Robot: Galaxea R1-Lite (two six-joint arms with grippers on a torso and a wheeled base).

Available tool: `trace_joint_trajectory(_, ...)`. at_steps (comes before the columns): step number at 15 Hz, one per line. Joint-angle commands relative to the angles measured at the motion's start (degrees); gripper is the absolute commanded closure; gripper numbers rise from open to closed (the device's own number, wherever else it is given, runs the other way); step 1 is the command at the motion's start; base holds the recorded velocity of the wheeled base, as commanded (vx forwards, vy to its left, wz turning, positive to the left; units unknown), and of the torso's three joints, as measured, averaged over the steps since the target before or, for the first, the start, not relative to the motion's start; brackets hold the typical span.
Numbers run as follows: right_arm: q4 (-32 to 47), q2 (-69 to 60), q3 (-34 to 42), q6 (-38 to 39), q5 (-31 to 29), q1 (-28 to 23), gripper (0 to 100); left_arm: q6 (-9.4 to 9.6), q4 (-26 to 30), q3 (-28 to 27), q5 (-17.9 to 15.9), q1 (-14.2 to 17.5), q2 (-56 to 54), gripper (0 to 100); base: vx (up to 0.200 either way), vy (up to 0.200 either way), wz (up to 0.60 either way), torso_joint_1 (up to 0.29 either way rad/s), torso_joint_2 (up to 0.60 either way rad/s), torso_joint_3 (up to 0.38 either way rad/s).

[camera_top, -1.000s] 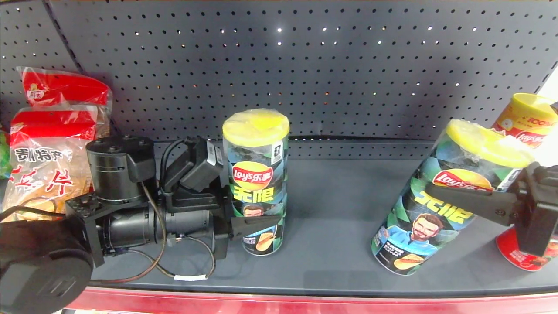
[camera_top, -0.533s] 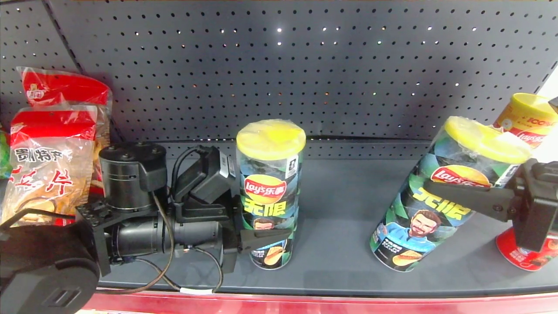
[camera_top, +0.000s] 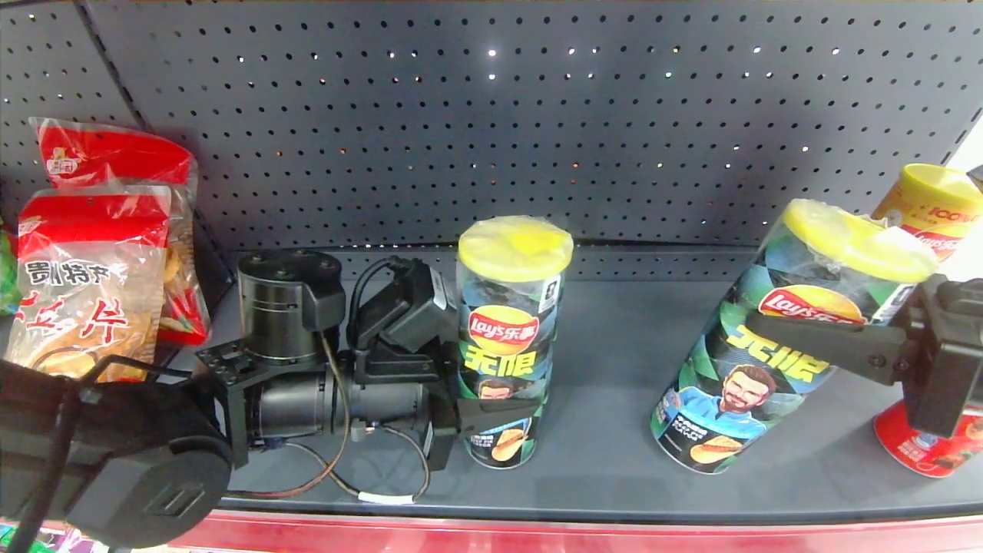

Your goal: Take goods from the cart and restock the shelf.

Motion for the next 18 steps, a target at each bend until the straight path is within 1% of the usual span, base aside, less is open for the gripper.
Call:
trace_joint_trajectory(1, -0.1, 0.2, -0.2, 0.0, 0.0, 0.0, 100, -0.26, 0.0, -0.6, 0.3, -1.1, 1.5, 100, 0.000, 0.000, 0.00, 0.000, 0.00, 0.000)
trace_joint_trajectory(2, -0.1, 0.4, -0.2, 0.0, 0.0, 0.0, 100, -0.43, 0.0, -0.5, 1.3, -1.6, 1.5, 100, 0.000, 0.000, 0.00, 0.000, 0.00, 0.000)
trace_joint_trajectory(3, -0.1, 0.4, -0.2, 0.0, 0.0, 0.0, 100, -1.14, 0.0, -0.4, 1.6, -1.8, 1.5, 100, 0.000, 0.000, 0.00, 0.000, 0.00, 0.000)
trace_joint_trajectory(4, -0.1, 0.4, -0.2, 0.0, 0.0, 0.0, 100, -1.31, 0.0, -0.3, 1.7, -1.8, 1.4, 100, 0.000, 0.000, 0.00, 0.000, 0.00, 0.000)
trace_joint_trajectory(8, -0.1, 0.5, -0.2, 0.0, 0.0, 0.0, 100, -1.31, 0.0, 1.6, 2.4, -1.8, 0.3, 100, 0.000, 0.000, 0.00, 0.000, 0.00, 0.000)
trace_joint_trajectory(9, -0.1, 0.5, -0.2, 0.0, 0.0, 0.0, 100, -1.31, 0.0, 1.9, 2.4, -1.8, 0.2, 0, 0.000, 0.000, 0.00, 0.000, 0.00, 0.000)
trace_joint_trajectory(18, -0.1, 0.7, -0.2, 0.0, 0.0, 0.1, 100, -1.49, -0.1, 3.6, 2.5, -1.4, -2.5, 0, 0.000, 0.000, 0.00, 0.000, 0.00, 0.000)
